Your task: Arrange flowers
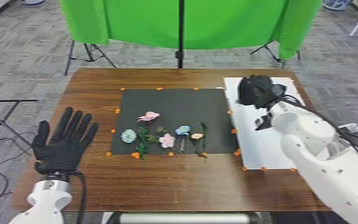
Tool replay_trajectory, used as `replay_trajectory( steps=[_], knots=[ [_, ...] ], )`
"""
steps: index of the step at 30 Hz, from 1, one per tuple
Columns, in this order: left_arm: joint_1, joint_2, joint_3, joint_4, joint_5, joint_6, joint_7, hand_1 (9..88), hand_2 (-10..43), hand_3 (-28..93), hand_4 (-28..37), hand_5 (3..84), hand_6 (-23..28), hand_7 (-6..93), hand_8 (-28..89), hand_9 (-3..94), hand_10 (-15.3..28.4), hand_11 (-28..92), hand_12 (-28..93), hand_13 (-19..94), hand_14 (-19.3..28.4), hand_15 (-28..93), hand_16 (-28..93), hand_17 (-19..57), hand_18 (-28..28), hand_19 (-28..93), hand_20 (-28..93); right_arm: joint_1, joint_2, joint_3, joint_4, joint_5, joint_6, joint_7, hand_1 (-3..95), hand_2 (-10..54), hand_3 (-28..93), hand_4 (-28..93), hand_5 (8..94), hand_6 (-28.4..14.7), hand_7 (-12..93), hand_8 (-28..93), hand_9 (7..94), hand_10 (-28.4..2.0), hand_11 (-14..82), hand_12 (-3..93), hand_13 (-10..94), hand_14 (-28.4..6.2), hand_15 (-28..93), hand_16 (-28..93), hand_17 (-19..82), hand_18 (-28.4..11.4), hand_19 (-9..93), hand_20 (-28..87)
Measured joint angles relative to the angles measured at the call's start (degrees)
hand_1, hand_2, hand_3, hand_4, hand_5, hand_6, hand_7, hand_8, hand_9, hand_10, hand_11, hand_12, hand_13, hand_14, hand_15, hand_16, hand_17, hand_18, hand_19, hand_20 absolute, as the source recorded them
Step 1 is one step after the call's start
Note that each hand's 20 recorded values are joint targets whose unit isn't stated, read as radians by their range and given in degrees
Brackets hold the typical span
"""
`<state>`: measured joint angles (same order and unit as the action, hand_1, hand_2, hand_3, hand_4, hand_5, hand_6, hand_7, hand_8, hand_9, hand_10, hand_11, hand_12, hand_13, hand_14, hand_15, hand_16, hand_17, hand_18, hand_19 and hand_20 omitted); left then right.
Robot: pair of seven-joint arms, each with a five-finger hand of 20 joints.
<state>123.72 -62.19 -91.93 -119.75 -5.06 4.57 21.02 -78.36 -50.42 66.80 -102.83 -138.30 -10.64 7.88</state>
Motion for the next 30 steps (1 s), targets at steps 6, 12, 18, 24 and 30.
replay_trajectory(
  steps=[6, 12, 18, 24, 30],
  knots=[
    [-0.7, 0.0, 0.02, 0.04, 0.05, -0.02, 0.08, 23.8, 11.0, 78, -28.3, 43.1, 9.5, 8.9, -8, 36.3, 15.1, 16, 9, 26, 15.6, 29, -6, -7.8, 13.1, 31, 12, -3.66, -1.29, -1.79, -4.8, -6.54, -0.43, -6.0, 56.5, -9.5, 73, -28, 75.5, 1.1, 36, -6, 85.9, -9.9, 9.7, 38.1, 71, -5.8, 33, 37, 29, -19.7, 77, 35],
    [-1.58, 0.01, 0.1, 0.09, 0.1, -0.06, 0.09, 23.8, 11.0, 78, -28.3, 43.0, 9.5, 8.9, -9, 36.3, 15.0, 16, 9, 26, 15.7, 29, -6, -7.8, 13.1, 31, 12, -6.63, -1.58, -3.75, -4.85, -10.28, 0.72, -6.93, 55.3, -9.5, 73, -28, 74.4, 1.1, 32, -6, 84.4, -10.0, 8.7, 36.5, 70, -6.1, 35, 35, 29, -19.8, 78, 35],
    [-2.02, 0.01, 0.12, 0.11, 0.18, -0.03, 0.06, 24.5, 11.8, 78, -28.3, 42.8, 9.4, 8.9, -8, 36.4, 15.0, 16, 9, 26, 15.7, 29, -6, -7.8, 13.1, 31, 12, -7.83, -1.82, -4.07, -4.84, -9.34, 0.16, -6.95, 52.5, -9.5, 73, -28, 72.9, 0.6, 24, -5, 79.7, -11.4, 13.6, 27.0, 68, -7.4, 37, 31, 28, -20.0, 77, 35],
    [-2.05, 0.01, 0.04, 0.1, 1.36, 0.13, 0.04, 24.7, 12.9, 78, -28.3, 42.7, 9.5, 9.1, -8, 36.4, 15.0, 16, 9, 26, 15.6, 29, -6, -7.8, 13.1, 31, 12, -8.64, -1.91, -3.72, -5.29, -7.72, -0.94, -6.84, 48.9, -9.5, 77, -28, 70.7, 0.7, 21, -5, 76.2, -11.9, 16.2, 21.9, 67, -8.1, 38, 28, 28, -20.1, 77, 34],
    [-1.94, 0.01, 0.0, 0.0, 1.68, 0.49, 0.04, 24.6, 12.6, 78, -28.3, 43.0, 9.6, 9.3, -9, 36.4, 14.9, 17, 9, 26, 15.7, 29, -6, -7.8, 13.1, 31, 12, -9.14, -1.86, -3.61, -5.81, -6.37, -1.31, -6.39, 43.7, -9.5, 83, -28, 65.4, 0.3, 18, -14, 70.6, -13.0, 17.9, 15.7, 65, -9.1, 42, 20, 27, -20.3, 77, 33]
  ],
)
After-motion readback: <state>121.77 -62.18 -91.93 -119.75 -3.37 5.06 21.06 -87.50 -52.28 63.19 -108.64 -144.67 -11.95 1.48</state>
